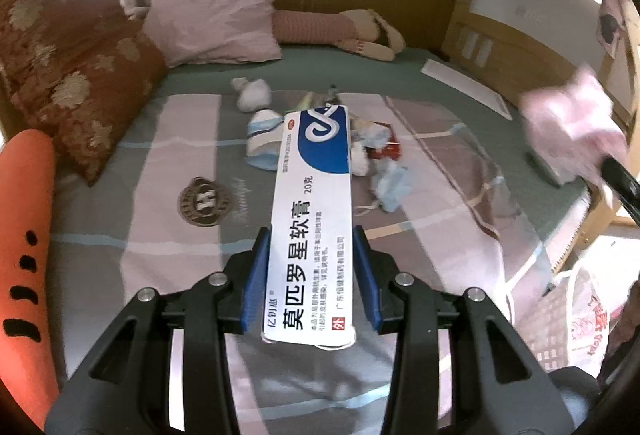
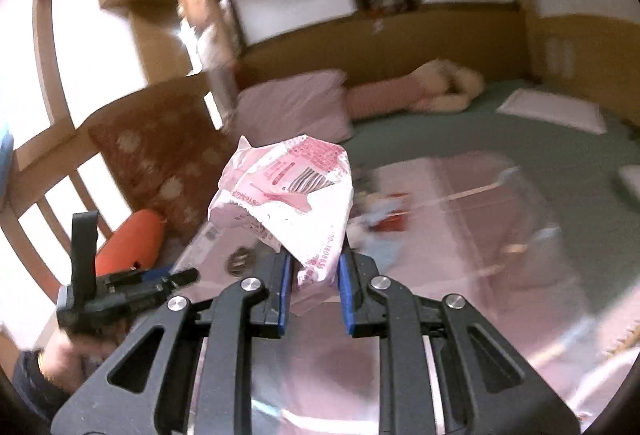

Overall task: Collect trash
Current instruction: 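Carry the paper and box to the trash bin and open the right tool over it, then open the left tool to drop the white medicine box into the bin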

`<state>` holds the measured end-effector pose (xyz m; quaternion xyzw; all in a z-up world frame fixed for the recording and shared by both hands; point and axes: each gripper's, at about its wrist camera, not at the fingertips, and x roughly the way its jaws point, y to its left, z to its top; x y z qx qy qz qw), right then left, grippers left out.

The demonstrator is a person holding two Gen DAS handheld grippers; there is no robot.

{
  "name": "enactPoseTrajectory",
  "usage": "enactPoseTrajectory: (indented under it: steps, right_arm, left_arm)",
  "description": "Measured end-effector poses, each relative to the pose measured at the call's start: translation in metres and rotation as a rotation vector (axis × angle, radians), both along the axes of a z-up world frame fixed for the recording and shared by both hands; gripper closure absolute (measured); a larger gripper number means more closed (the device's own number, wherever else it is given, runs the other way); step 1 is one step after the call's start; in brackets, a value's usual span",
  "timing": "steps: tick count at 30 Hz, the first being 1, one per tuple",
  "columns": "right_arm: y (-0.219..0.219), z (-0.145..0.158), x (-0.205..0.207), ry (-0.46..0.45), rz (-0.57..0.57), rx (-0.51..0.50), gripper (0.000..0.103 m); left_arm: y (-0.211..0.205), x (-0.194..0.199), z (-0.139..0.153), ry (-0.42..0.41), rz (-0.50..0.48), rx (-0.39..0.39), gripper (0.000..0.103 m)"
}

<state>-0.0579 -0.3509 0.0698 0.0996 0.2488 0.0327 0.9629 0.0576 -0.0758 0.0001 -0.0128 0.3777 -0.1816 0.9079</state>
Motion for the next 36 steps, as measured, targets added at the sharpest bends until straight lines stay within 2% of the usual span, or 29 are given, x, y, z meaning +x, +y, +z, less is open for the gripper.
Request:
enactPoseTrajectory:
  steps: [5, 9, 10, 11, 12, 14, 16, 17, 19, 21, 22, 23, 24, 26, 28, 30, 33, 36]
  right_arm:
    - [-0.076, -0.027, -0.098, 0.097, -0.210, -0.054, 0.082]
    - [-0.128, -0.077, -0.163, 0.257, -0.378, -0.053, 0.079]
    - [-0.137, -0.089, -0.172, 0.295, -0.399, -0.045, 0.061]
    - [-0.147, -0.101, -0.180, 0.338, -0.429, -0.036, 0.035]
    - [-0.157, -0.108, -0.191, 0.356, -0.473, -0.018, 0.029]
    - [-0.170, -0.101, -0.210, 0.305, -0.538, 0.039, 0.029]
    - [-0.182, -0.074, -0.232, 0.172, -0.617, 0.085, 0.026]
    - [-0.184, -0.062, -0.238, 0.125, -0.643, 0.086, 0.020]
    - [-0.187, -0.030, -0.250, 0.004, -0.679, 0.090, 0.017]
    - [-0.184, -0.007, -0.251, -0.067, -0.669, 0.090, 0.016]
    - [-0.181, 0.003, -0.249, -0.091, -0.656, 0.083, 0.015]
    - [-0.178, 0.009, -0.244, -0.103, -0.643, 0.079, 0.015]
    - [-0.172, 0.015, -0.235, -0.116, -0.622, 0.076, 0.015]
    - [-0.163, 0.019, -0.223, -0.113, -0.577, 0.070, 0.015]
    - [-0.151, 0.019, -0.207, -0.099, -0.528, 0.057, 0.015]
    - [-0.137, 0.012, -0.184, -0.063, -0.473, 0.033, 0.015]
    - [-0.105, 0.002, -0.139, -0.009, -0.375, 0.018, 0.015]
    - [-0.066, -0.003, -0.084, 0.018, -0.260, 0.011, 0.015]
  left_arm:
    - [-0.037, -0.017, -0.003, -0.011, -0.111, 0.016, 0.062]
    - [-0.085, -0.038, -0.004, 0.031, -0.278, 0.004, 0.062]
    - [-0.096, -0.044, -0.002, 0.034, -0.303, 0.001, 0.062]
    - [-0.112, -0.054, 0.000, 0.035, -0.340, 0.003, 0.062]
    - [-0.133, -0.067, 0.003, 0.033, -0.398, 0.008, 0.062]
    - [-0.168, -0.087, 0.008, 0.040, -0.486, 0.009, 0.062]
    - [-0.210, -0.110, 0.012, 0.065, -0.589, 0.000, 0.062]
    - [-0.231, -0.123, 0.016, 0.073, -0.644, -0.003, 0.062]
    - [-0.272, -0.149, 0.023, 0.086, -0.750, -0.010, 0.061]
    - [-0.313, -0.174, 0.026, 0.122, -0.865, 0.004, 0.050]
    - [-0.323, -0.180, 0.026, 0.120, -0.887, 0.015, 0.043]
    - [-0.331, -0.185, 0.027, 0.100, -0.890, 0.032, 0.022]
    - [-0.333, -0.186, 0.031, 0.061, -0.861, 0.046, 0.013]
    - [-0.324, -0.179, 0.035, 0.036, -0.813, 0.039, 0.012]
    - [-0.302, -0.162, 0.038, 0.043, -0.770, 0.018, 0.011]
    - [-0.270, -0.139, 0.042, 0.015, -0.690, 0.026, 0.008]
    - [-0.208, -0.100, 0.047, -0.043, -0.523, 0.057, 0.006]
    - [-0.129, -0.056, 0.047, -0.065, -0.286, 0.067, 0.005]
